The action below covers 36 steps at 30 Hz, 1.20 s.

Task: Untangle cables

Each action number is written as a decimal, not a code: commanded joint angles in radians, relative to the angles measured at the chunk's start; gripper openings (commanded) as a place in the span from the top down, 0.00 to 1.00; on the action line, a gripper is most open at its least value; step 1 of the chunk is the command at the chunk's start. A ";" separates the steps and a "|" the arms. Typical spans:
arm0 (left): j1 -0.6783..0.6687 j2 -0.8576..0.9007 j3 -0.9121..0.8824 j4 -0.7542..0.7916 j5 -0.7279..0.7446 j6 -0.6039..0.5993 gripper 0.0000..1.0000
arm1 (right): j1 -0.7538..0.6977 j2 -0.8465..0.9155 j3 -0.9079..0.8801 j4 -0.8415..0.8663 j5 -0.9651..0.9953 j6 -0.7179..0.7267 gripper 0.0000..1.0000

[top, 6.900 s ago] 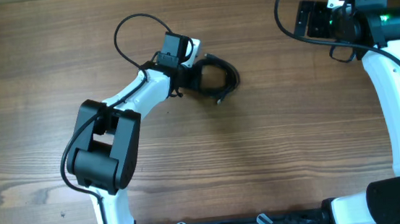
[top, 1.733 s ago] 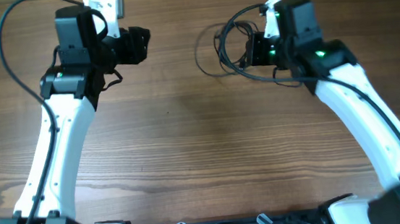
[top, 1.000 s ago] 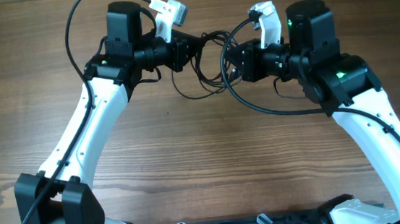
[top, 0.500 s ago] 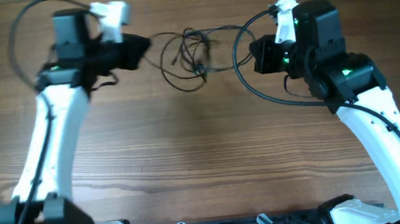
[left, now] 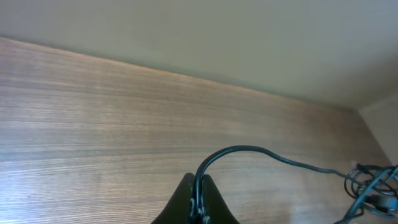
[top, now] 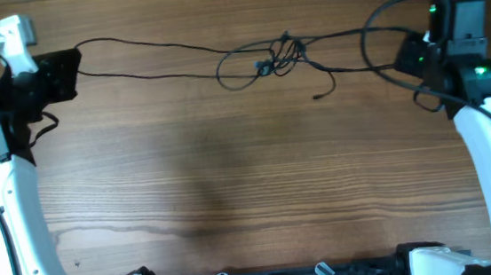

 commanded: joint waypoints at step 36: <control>-0.364 0.055 0.018 -0.055 0.052 0.043 0.20 | 0.117 0.074 0.005 0.034 -0.557 -0.146 0.96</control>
